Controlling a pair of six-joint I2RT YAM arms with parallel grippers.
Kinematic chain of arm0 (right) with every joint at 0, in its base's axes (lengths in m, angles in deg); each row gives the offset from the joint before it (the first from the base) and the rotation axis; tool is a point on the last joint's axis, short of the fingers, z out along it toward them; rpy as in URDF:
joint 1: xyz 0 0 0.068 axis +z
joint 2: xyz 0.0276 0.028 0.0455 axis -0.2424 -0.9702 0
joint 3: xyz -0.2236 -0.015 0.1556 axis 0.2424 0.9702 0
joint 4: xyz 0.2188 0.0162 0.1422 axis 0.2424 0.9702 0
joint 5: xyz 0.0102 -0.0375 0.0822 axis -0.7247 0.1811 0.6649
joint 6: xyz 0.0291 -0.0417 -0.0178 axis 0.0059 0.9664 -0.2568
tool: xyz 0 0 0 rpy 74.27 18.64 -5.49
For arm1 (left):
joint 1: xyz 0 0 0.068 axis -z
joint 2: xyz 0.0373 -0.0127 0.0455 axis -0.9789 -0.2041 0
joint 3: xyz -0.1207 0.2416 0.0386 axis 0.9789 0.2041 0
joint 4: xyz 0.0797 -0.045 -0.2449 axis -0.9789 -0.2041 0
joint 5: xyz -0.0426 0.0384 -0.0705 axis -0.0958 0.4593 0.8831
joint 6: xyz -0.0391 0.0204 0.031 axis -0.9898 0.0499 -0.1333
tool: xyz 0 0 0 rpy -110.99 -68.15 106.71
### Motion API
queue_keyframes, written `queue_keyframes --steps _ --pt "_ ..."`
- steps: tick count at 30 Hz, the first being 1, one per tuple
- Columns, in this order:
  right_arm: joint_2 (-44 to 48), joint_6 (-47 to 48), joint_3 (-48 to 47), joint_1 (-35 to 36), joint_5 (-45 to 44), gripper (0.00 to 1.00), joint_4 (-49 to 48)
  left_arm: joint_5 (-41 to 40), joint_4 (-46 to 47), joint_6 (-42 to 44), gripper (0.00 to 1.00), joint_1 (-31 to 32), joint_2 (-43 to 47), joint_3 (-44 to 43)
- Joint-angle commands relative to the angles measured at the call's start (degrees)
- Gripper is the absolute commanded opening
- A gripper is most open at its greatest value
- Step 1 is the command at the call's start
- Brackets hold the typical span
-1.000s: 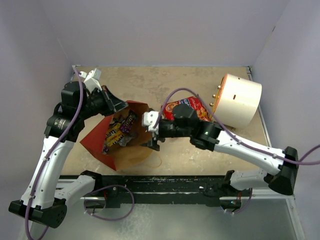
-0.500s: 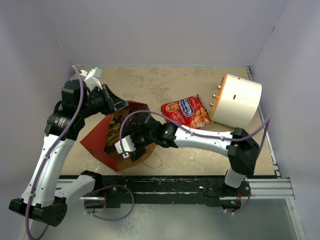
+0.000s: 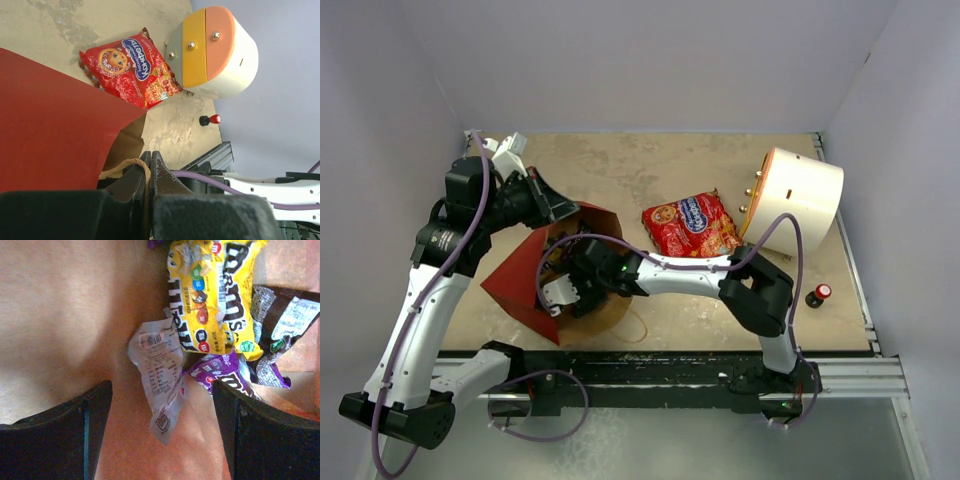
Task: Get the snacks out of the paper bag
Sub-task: Take out the snack from the paper bag.
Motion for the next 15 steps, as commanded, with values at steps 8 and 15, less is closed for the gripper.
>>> queue_keyframes --steps 8,15 --pt "-3.6 -2.1 -0.1 0.0 -9.2 0.80 -17.0 3.7 1.0 1.6 0.00 0.1 -1.4 -3.9" --pt "-5.5 -2.7 -1.5 -0.4 -10.1 0.51 -18.3 3.6 -0.9 2.9 0.00 0.1 -1.9 -5.6"
